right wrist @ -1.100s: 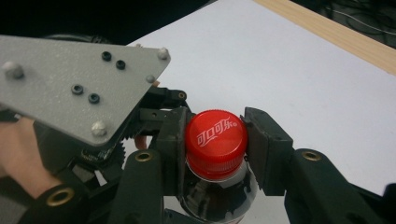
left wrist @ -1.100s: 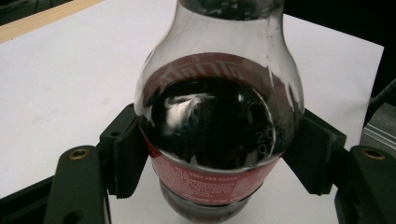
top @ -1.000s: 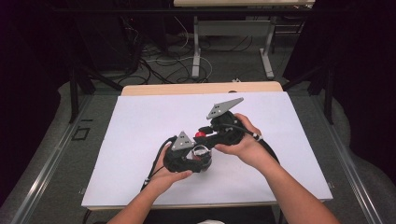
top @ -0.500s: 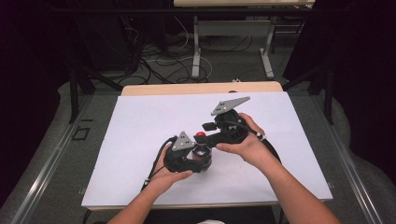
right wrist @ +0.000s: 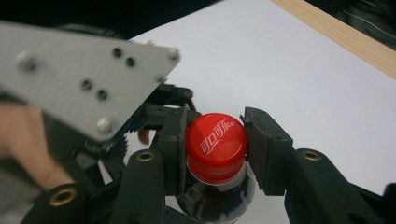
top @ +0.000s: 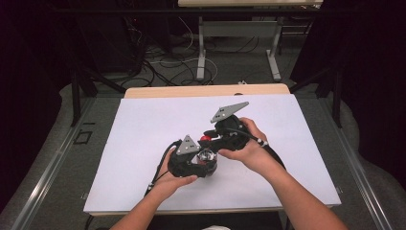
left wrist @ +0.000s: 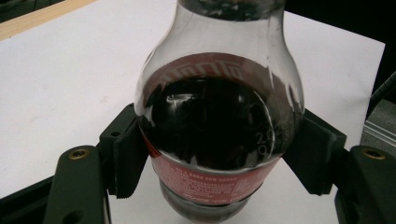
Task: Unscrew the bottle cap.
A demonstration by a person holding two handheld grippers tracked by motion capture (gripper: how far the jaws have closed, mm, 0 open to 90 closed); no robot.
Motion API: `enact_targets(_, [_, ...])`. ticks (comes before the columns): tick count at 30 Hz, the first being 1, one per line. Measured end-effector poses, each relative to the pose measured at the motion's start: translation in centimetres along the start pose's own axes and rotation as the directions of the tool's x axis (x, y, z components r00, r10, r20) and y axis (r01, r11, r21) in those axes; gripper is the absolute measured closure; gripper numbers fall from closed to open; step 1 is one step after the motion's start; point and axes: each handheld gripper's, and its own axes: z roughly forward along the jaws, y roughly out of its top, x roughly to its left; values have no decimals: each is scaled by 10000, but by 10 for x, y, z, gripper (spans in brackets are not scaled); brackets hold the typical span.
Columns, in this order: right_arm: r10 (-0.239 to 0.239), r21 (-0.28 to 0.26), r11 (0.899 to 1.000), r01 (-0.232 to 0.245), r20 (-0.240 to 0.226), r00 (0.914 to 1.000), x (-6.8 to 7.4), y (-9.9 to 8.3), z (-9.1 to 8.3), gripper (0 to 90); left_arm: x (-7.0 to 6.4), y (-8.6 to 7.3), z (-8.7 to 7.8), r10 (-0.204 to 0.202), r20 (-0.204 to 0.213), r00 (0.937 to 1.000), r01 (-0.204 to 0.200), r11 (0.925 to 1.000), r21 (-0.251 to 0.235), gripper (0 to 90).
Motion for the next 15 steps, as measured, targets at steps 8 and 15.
enact_targets(8, [-688,-132,9976,679,-792,9945,-11,-2,-4,480,0,1,0,67,-28,10000,-67,10000,-71,306])
enact_targets(15, [748,-558,9960,-704,816,9939,11,-2,-4,471,0,1,-1,-138,-44,9999,138,9999,-71,306])
